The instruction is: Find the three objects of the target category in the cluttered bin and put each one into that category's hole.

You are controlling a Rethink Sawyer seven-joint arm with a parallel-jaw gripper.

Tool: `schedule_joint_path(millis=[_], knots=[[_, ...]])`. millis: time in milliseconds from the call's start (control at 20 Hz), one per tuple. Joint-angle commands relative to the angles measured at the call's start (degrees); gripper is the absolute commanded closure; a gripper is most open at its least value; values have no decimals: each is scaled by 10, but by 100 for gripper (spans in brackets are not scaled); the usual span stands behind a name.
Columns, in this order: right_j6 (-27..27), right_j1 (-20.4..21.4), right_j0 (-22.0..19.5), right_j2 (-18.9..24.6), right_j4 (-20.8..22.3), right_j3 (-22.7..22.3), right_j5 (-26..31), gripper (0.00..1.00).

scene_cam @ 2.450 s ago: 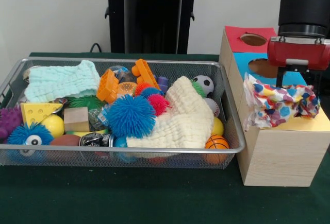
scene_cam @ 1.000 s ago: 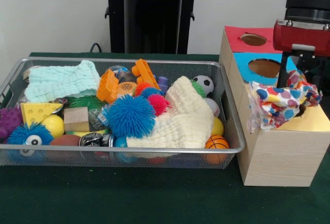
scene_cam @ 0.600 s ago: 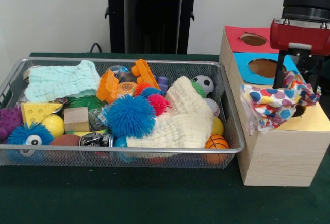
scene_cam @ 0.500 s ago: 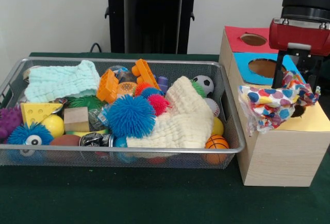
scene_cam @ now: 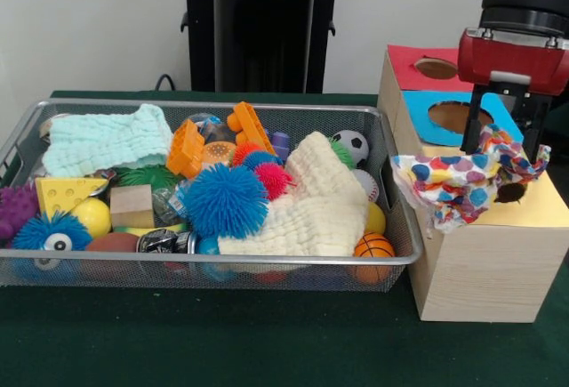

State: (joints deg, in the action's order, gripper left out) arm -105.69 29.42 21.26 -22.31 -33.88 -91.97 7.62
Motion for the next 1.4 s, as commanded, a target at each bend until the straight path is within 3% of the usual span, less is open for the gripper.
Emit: schedule_joint_path(millis=[50, 450, 1200, 1400], knots=[[-123, -6, 4, -8, 3, 14, 126, 0], [-133, 14, 15, -25, 9, 8, 170, 0], [-144, 22, 29, -45, 8, 18, 198, 0], [-127, 16, 32, -54, 20, 26, 185, 0]])
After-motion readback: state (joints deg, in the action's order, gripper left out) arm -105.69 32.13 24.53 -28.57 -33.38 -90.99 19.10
